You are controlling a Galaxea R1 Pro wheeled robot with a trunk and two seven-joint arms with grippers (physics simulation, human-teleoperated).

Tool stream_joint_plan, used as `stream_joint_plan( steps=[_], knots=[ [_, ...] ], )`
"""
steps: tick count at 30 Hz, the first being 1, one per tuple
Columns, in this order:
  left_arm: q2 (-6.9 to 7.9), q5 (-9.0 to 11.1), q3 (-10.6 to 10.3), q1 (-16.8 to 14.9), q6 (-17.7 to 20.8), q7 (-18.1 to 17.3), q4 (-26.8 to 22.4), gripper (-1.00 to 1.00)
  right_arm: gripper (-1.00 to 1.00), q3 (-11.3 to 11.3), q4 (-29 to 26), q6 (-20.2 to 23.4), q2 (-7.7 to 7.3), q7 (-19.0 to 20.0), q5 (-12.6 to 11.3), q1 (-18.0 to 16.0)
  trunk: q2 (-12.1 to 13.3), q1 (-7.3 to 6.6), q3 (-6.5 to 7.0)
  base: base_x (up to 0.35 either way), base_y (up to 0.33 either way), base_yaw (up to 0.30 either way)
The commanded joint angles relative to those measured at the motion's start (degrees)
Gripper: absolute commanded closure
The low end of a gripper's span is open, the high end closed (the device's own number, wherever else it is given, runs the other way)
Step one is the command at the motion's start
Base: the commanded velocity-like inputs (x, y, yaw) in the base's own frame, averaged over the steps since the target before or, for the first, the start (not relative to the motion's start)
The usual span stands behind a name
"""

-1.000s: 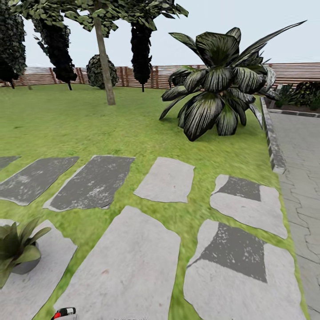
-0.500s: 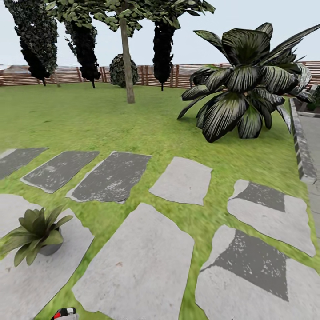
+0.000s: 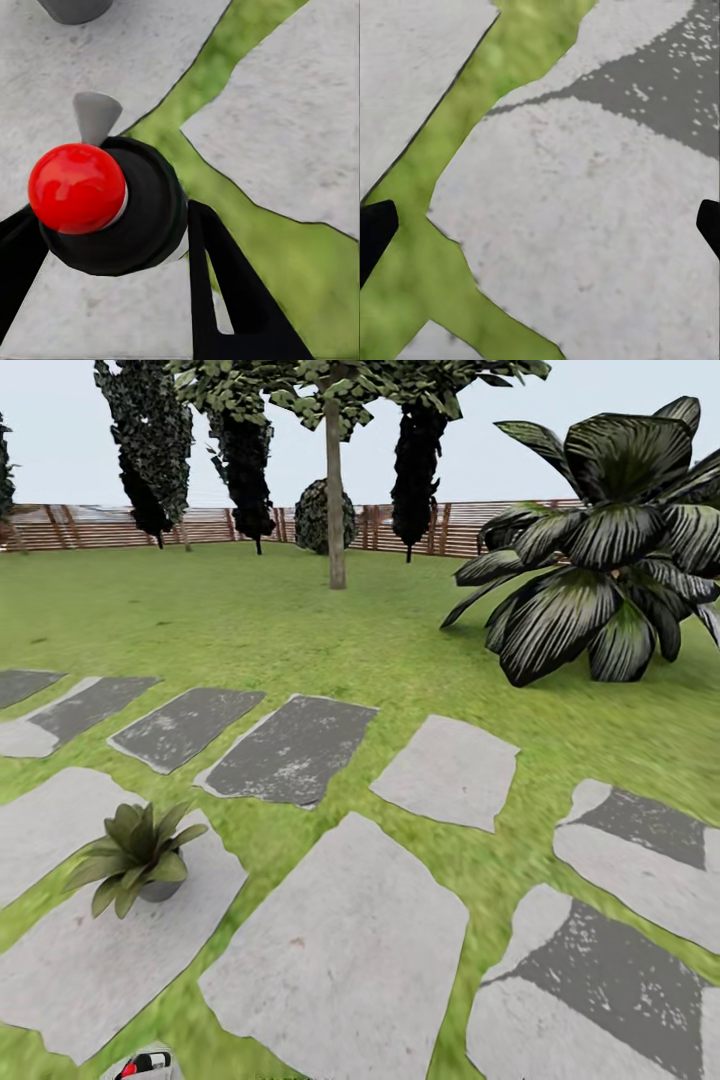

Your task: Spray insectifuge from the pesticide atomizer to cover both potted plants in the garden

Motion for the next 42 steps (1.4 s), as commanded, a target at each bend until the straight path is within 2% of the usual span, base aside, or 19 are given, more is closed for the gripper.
stream_joint_plan(
  steps=[1, 42],
  knots=[
    [0.0, 0.03, 0.03, -0.05, -0.19, 0.02, 0.07, 1.0, -1.0, -0.27, 0.03, -0.17, 0.02, -0.01, 0.34, -0.02, -0.02, -0.01, -0.07, 0.0, 0.0, 0.269],
    [0.0, 0.03, -0.01, -0.08, -0.19, -0.03, 0.07, 1.0, -1.0, -0.27, 0.03, -0.17, 0.02, -0.01, 0.34, -0.03, -0.02, -0.01, -0.95, 0.0, 0.0, 0.269]
  ],
)
